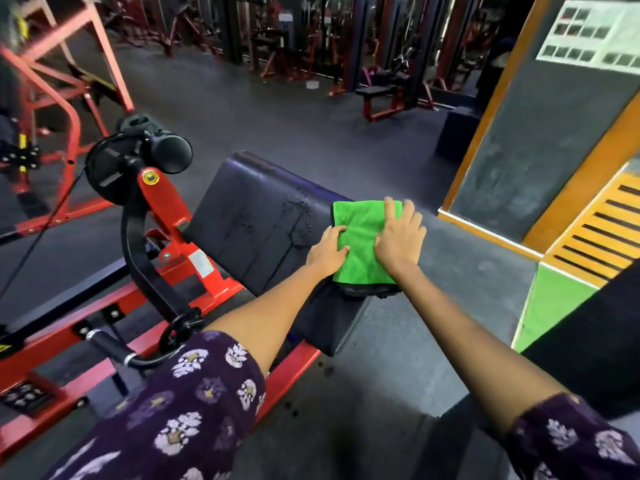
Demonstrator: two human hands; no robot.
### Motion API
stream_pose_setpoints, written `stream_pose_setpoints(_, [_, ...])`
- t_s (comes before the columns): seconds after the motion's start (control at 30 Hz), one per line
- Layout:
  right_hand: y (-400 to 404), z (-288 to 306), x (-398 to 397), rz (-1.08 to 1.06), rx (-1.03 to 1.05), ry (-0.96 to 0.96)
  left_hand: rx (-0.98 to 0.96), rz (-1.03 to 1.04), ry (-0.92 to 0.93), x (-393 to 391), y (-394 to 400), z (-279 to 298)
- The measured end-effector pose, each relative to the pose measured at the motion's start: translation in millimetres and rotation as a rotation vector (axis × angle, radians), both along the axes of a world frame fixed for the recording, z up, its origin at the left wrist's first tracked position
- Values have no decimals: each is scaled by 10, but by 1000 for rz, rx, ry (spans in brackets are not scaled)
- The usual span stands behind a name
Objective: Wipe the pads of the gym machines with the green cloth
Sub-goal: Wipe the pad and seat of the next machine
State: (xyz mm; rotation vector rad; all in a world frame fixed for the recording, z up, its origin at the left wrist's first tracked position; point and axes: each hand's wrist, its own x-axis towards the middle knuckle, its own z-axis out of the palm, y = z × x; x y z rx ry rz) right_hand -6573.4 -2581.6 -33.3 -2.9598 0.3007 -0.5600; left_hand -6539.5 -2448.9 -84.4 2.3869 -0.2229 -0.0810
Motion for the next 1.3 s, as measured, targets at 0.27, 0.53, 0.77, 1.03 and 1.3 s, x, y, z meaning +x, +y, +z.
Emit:
stream_pose_setpoints(0.27, [427,-356,199,-69,0,270,111,-84,-210,151,336,84])
stream_pose_setpoints(0.53, [524,-543,240,-33,-116,182,212,-203,-178,765,261,315])
stream_pose_setpoints(0.77, [350,-378,364,-217,-40,183,279,-231,-355,1147,252,334])
stream_pose_setpoints(1.03, [445,-552,300,-7,-230,162,191,-285,-241,1110,333,225])
stream_pose_setpoints(1.3, [267,-261,439,-196,-34,186,247,-289,-133,1135,309,391])
